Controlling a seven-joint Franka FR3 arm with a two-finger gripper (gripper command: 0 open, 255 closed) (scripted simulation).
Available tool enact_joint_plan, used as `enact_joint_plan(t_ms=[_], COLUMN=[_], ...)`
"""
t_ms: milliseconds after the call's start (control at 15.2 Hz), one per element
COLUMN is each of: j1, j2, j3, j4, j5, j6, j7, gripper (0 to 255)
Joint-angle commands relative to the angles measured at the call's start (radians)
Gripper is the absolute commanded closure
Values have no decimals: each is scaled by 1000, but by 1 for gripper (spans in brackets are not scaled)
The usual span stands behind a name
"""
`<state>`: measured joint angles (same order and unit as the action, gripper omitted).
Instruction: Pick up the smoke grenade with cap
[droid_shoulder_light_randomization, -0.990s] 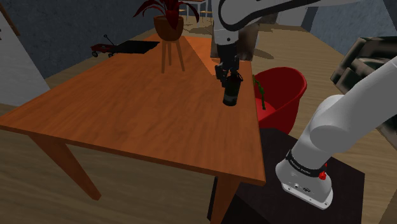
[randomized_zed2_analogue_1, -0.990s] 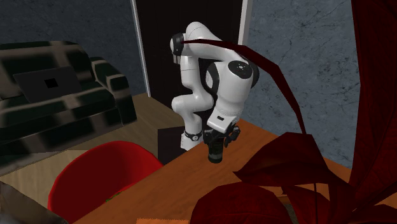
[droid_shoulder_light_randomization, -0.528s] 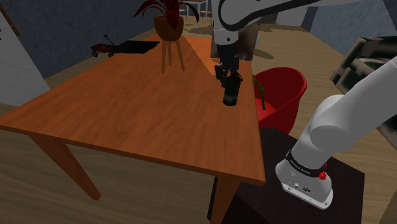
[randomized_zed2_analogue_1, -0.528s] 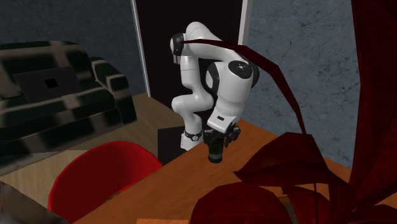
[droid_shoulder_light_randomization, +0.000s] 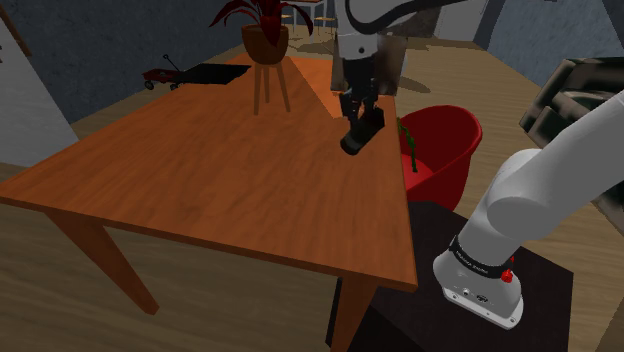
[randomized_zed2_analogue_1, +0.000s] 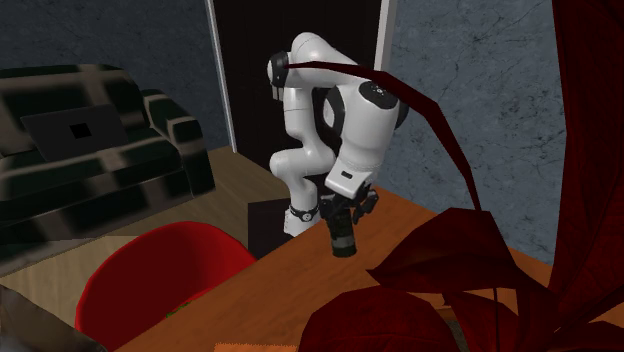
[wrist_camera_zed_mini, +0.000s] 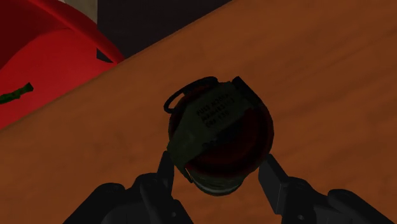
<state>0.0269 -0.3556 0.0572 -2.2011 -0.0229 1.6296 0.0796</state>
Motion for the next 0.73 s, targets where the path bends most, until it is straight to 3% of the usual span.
enact_joint_plan(t_ms=[0,660], j1=[0,0], j2=[3,5], j3=[1,0], j4=[32,144], j5=[0,0], j6=[-30,-139], j7=[0,-3], gripper=[255,255])
